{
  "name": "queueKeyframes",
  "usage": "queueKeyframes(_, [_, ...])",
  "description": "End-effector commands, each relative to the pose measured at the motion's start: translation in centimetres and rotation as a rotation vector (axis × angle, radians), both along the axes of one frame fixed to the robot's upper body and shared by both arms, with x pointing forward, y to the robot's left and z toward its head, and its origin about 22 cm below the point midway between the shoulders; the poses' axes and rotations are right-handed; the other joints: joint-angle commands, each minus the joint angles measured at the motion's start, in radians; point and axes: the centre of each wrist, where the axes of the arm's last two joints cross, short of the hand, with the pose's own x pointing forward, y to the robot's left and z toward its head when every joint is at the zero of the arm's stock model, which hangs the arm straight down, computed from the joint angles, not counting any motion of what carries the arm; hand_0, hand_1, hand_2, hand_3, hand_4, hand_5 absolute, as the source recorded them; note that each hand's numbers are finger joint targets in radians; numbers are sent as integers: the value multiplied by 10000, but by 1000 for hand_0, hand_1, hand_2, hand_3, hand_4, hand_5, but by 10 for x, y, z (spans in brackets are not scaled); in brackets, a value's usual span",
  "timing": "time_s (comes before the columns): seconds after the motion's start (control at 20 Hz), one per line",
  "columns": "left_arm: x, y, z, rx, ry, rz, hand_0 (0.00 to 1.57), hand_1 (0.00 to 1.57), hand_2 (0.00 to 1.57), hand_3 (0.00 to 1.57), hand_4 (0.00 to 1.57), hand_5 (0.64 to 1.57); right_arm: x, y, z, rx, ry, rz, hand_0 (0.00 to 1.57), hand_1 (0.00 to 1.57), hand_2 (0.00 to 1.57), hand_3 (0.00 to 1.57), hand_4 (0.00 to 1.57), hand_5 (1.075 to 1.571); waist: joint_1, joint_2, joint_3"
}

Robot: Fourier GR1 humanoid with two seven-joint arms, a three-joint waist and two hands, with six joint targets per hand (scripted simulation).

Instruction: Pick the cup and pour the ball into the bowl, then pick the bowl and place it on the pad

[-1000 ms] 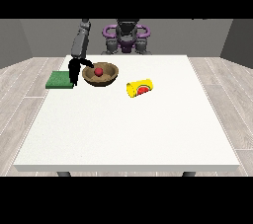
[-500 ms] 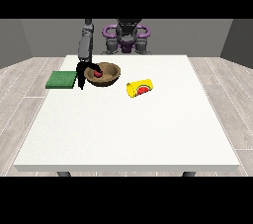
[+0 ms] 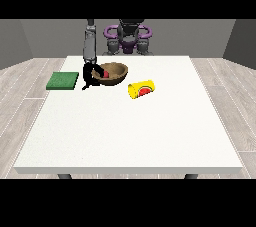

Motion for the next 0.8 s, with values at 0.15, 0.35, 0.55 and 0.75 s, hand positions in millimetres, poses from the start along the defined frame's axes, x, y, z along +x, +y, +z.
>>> queueKeyframes(0.15, [11, 15, -24, -482, 838, 440, 0, 0, 0, 0, 0, 1546, 4, -13, 17, -2138, 2679, -653, 1571, 1571, 1571, 1571, 1167, 1473, -515, -517, 310])
queueKeyframes(0.35, [7, 55, -58, -708, 1793, 971, 0, 0, 0, 0, 0, 1545, 19, -23, 79, -2594, 3302, -449, 1571, 1571, 1571, 1571, 1260, 1456, -1053, -1396, 296])
queueKeyframes(0.55, [-7, 89, -87, -805, 1803, 1630, 0, 0, 0, 0, 0, 1543, 23, -1, 101, -2708, 3668, 41, 1571, 1571, 1571, 1571, 1250, 1476, -1519, -1526, 319])
queueKeyframes(0.75, [-6, 86, -90, -790, 1150, 1236, 0, 0, 0, 0, 0, 1542, 36, -34, 112, -2317, 3236, -26, 1571, 1571, 1571, 1571, 1300, 1492, -1346, -684, 334])
